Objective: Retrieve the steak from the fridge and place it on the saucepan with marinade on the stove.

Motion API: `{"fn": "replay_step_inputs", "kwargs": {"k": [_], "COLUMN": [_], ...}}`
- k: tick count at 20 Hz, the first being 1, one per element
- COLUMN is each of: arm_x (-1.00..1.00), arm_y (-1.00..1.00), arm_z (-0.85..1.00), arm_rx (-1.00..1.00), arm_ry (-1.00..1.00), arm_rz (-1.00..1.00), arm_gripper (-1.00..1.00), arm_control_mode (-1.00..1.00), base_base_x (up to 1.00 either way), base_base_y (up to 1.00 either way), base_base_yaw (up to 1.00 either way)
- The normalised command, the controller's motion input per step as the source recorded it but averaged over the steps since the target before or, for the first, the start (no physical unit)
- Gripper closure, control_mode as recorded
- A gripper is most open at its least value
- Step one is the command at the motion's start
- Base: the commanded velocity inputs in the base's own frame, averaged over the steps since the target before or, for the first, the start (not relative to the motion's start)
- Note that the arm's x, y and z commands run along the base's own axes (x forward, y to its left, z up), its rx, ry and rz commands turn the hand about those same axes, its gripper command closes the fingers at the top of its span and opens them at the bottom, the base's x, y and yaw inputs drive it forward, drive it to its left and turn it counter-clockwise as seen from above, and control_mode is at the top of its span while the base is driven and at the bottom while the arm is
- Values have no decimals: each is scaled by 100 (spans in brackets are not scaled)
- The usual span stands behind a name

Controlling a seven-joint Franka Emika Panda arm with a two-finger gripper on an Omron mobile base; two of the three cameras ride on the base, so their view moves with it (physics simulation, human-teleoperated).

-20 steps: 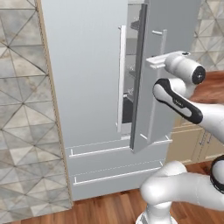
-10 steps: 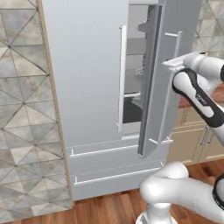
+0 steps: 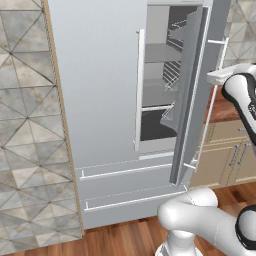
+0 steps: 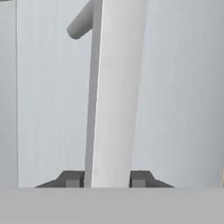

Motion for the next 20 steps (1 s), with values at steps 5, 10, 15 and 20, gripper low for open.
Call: {"fn": "replay_step_inputs", "kwargs": {"k": [5,10,15,20], "arm_x": [-11,0,0,0], "arm_y": [-55,-53,-10,0], "arm_z": [0,0,0,0], "arm_rx": [6,5,0,0], "arm_ry": [0,0,0,0], "arm_rz": [7,7,1,0], "arm_gripper": [100,100,100,100], "arm_control_mode": [-100,-100,-100,-100], "base_base_x": [0,0,0,0], "base_base_y": [0,0,0,0], "base_base_yaw": [0,0,0,0]}}
